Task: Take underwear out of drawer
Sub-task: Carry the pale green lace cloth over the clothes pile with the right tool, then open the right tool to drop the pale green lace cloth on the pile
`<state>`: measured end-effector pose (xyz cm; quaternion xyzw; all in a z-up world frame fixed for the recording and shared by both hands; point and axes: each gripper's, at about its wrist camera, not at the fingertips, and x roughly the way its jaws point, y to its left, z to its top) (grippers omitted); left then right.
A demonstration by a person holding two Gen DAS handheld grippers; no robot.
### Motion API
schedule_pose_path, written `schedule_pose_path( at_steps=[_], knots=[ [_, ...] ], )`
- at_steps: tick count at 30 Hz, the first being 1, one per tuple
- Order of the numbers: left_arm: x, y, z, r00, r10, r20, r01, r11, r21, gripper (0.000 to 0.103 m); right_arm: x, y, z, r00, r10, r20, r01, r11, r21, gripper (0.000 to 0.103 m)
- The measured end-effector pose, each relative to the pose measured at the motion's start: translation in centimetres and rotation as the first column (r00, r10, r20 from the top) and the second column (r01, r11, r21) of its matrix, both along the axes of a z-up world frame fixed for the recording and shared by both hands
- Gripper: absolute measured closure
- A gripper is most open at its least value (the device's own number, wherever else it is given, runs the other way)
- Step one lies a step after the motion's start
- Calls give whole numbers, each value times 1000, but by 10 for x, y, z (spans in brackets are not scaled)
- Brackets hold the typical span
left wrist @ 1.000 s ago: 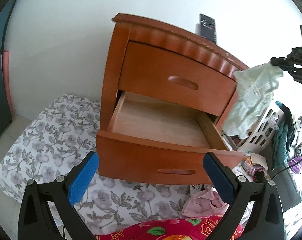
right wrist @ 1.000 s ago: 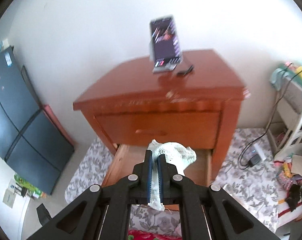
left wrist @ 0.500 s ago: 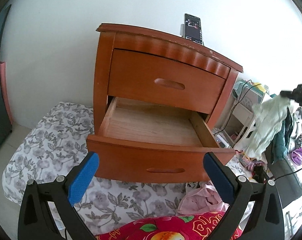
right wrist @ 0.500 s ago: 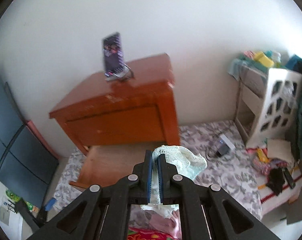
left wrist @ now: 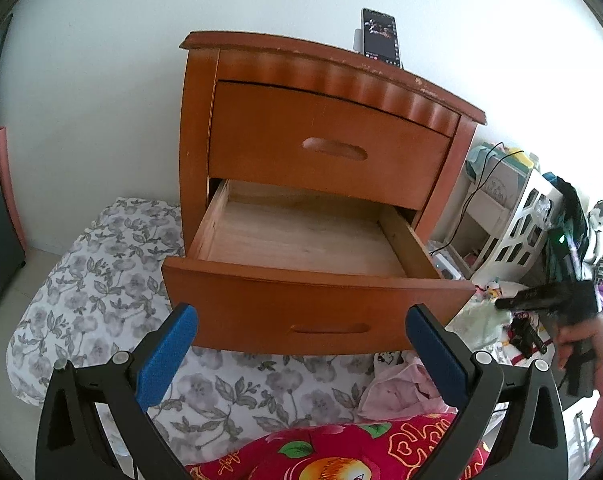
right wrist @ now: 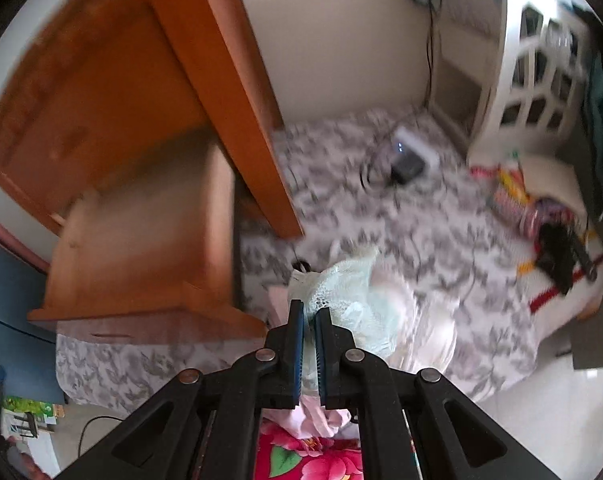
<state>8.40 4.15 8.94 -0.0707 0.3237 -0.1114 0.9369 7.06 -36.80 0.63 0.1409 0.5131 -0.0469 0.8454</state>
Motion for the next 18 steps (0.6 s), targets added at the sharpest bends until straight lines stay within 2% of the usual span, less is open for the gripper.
schedule_pose_path(
  at_steps=[10,15,17,18],
  knots=[
    [3,-4,-6,1000,-5,-27,6,1000,20,0,3,6,-68,992,-1,-124,2,1000,8,95],
    [2,-7,-7,999,-9,-34,10,999,32,0,1,10,-81,988,18,-155,-19,1000,-5,94],
    [2,-7,-8,999,-10,-38,11,999,30,0,0,10,-79,988,24,-153,-25,1000,-4,88],
    [2,-8,-8,999,-10,-39,11,999,30,0,-1,10,-77,989,27,-148,-28,1000,-4,80]
  ],
)
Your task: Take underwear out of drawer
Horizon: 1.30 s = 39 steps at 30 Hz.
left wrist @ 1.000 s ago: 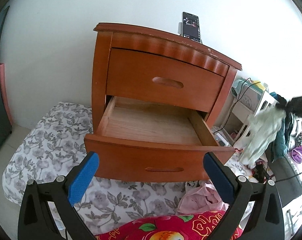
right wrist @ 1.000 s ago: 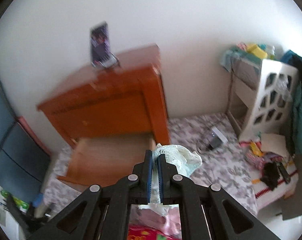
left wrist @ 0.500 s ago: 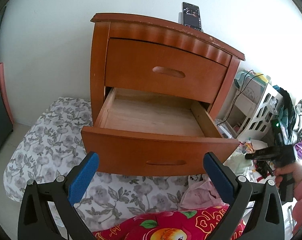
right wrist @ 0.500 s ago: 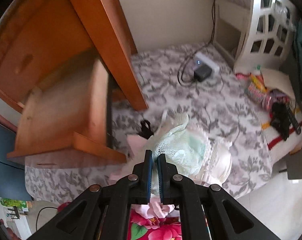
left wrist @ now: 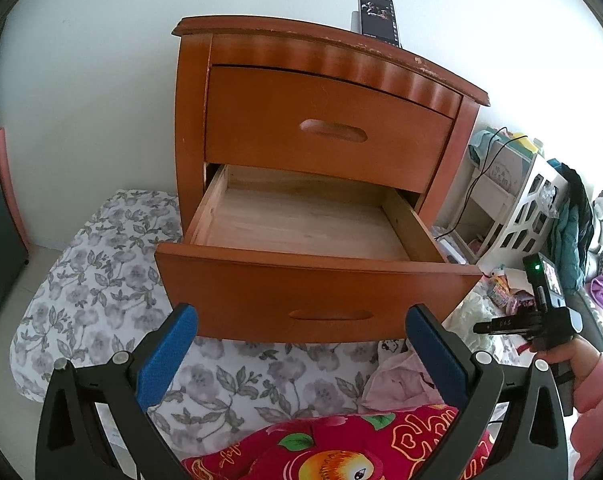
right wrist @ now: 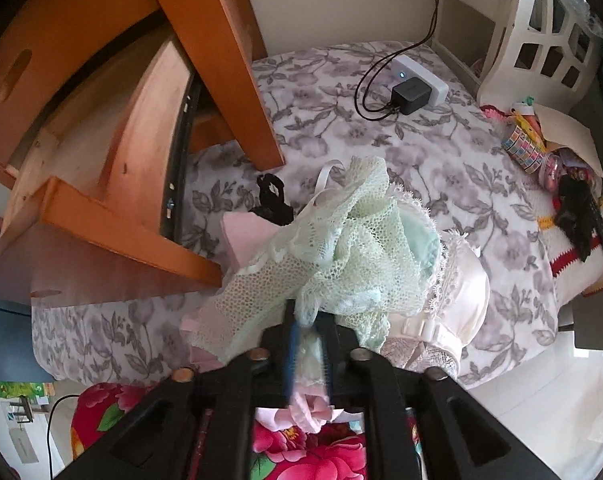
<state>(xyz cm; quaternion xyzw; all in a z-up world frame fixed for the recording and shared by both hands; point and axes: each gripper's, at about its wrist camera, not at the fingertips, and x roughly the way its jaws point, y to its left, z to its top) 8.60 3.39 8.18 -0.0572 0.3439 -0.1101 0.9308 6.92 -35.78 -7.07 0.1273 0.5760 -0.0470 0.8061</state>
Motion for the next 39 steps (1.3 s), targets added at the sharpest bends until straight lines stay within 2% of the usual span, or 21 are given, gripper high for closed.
schedule_pose_path(
  at_steps=[1,3,5,7,11,13,17,19,23,27,32,39],
  knots=[
    [0,-1,0,1000,-1,-2,1,1000,-1,0,-1,1,3,1000,5,9,-5,1000,-8,69],
    [-1,-2,0,1000,-2,-4,2,1000,1,0,-2,2,8,999,18,29,-17,999,-32,56],
    [-1,-4,0,1000,-2,-6,2,1000,4,0,-5,5,15,998,36,54,-33,998,-50,52],
    [-2,-5,0,1000,1,-7,-1,1000,5,0,-10,8,20,996,47,80,-43,998,-45,38],
    [-1,-6,-4,999,17,-27,-16,1000,2,0,-24,13,24,991,35,126,-29,999,-42,28],
    [0,-7,-7,999,20,-36,-20,1000,-2,0,-30,14,22,990,21,141,-15,999,-38,17],
    [1,-11,-19,997,33,-67,-34,999,-2,0,-44,20,21,986,14,168,-6,999,-49,9],
    [2,-13,-26,996,40,-84,-40,999,-2,0,-49,24,21,983,24,180,-13,998,-59,0],
    [1,-16,-40,992,50,-117,-52,998,-18,0,-60,37,28,974,66,217,-46,994,-95,0],
    [-3,-25,-50,989,59,-139,-57,998,18,0,-73,50,35,961,107,254,-81,990,-114,0],
    [-10,-31,-56,984,52,-170,-51,999,13,0,-91,61,41,946,143,291,-111,986,-125,0],
    [-25,-40,-51,986,66,-154,-54,995,82,0,-109,62,56,927,151,344,-115,986,-124,0]
  ],
)
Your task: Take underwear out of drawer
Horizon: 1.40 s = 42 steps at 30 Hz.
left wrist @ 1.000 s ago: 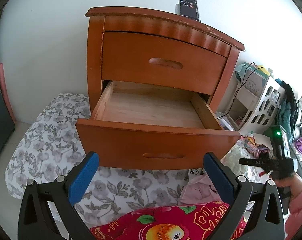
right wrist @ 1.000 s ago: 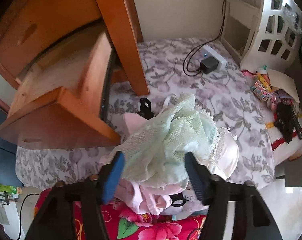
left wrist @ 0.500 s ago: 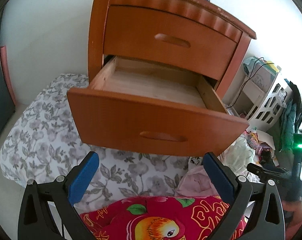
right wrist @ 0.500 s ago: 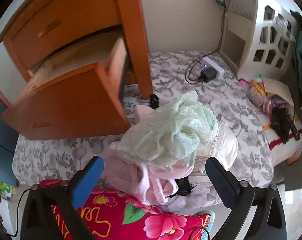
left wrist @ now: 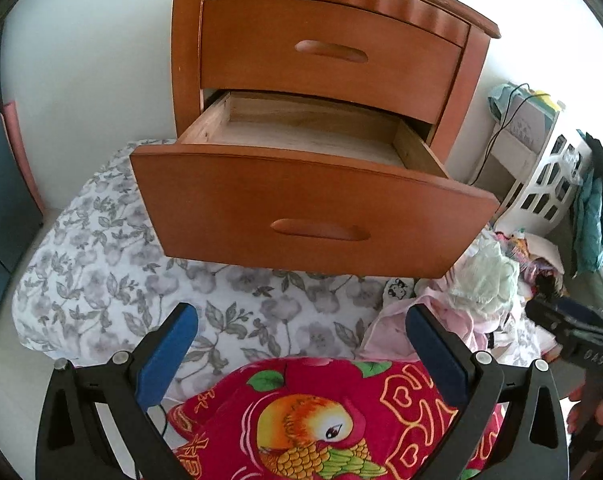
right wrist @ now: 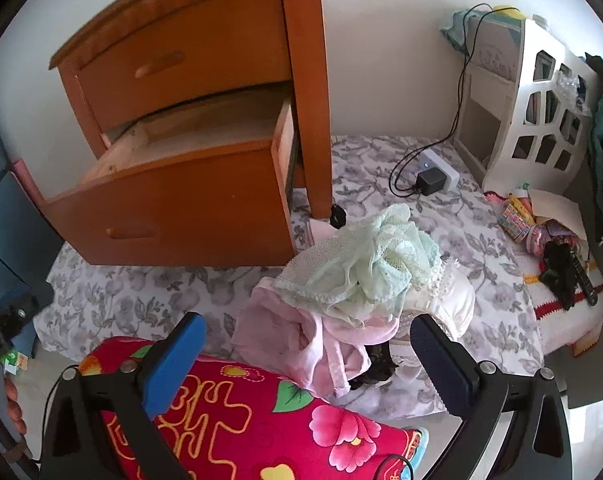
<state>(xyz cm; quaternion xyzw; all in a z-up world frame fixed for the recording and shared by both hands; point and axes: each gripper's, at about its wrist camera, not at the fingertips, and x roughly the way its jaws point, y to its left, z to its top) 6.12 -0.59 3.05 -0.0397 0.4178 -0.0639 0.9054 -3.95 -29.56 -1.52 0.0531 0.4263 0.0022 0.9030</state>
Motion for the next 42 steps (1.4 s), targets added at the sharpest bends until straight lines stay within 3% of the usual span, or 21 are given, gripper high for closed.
schedule_pose_path(
  at_steps=[23,42],
  knots=[
    [-21,-9,16,997,45,67,-48,998,47,0,-25,16,45,988,23,151,-12,997,-78,0],
    [-26,-14,20,995,70,66,-75,994,80,0,-32,26,57,981,45,188,-23,992,-123,0]
  ],
)
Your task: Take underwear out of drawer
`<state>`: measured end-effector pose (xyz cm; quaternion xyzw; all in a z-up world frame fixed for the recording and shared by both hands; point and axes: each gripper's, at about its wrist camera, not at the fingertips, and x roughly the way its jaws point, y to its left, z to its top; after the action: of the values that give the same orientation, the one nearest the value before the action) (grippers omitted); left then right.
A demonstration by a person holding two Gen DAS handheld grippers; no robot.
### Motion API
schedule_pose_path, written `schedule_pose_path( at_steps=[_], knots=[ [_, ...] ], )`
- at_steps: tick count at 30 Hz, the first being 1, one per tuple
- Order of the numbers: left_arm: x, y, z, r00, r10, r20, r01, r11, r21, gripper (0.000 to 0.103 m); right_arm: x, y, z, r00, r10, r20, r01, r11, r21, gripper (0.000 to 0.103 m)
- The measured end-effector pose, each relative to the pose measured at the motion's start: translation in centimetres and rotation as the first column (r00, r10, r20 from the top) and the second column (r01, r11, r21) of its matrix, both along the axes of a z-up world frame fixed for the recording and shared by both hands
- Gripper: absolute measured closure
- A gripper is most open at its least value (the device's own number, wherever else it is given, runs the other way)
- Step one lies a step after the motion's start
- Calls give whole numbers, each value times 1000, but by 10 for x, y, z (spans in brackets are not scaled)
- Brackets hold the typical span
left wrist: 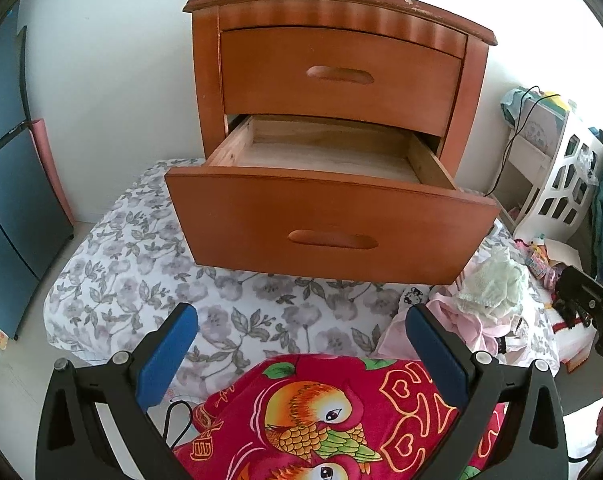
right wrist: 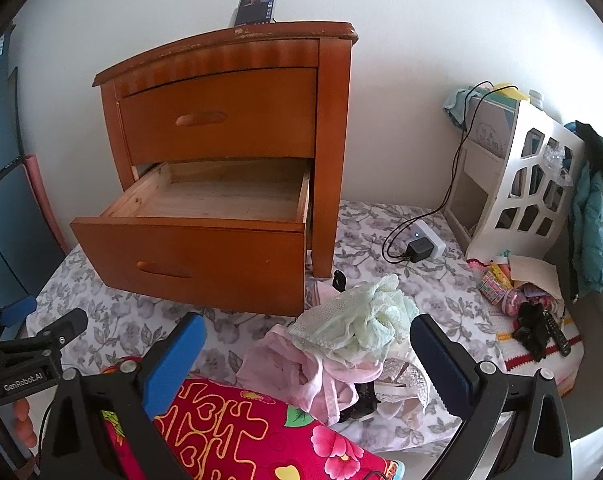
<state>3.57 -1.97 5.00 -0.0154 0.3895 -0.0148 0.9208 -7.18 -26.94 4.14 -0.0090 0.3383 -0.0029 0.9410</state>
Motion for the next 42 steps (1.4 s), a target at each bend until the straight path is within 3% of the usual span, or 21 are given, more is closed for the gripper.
schedule_pose_path(
  at_steps=[42],
  knots=[
    [0,1,-1,1000,15,-20,-15,1000,10,0,2,0,-6,1000,12,-16,-12,1000,2,0]
  ],
)
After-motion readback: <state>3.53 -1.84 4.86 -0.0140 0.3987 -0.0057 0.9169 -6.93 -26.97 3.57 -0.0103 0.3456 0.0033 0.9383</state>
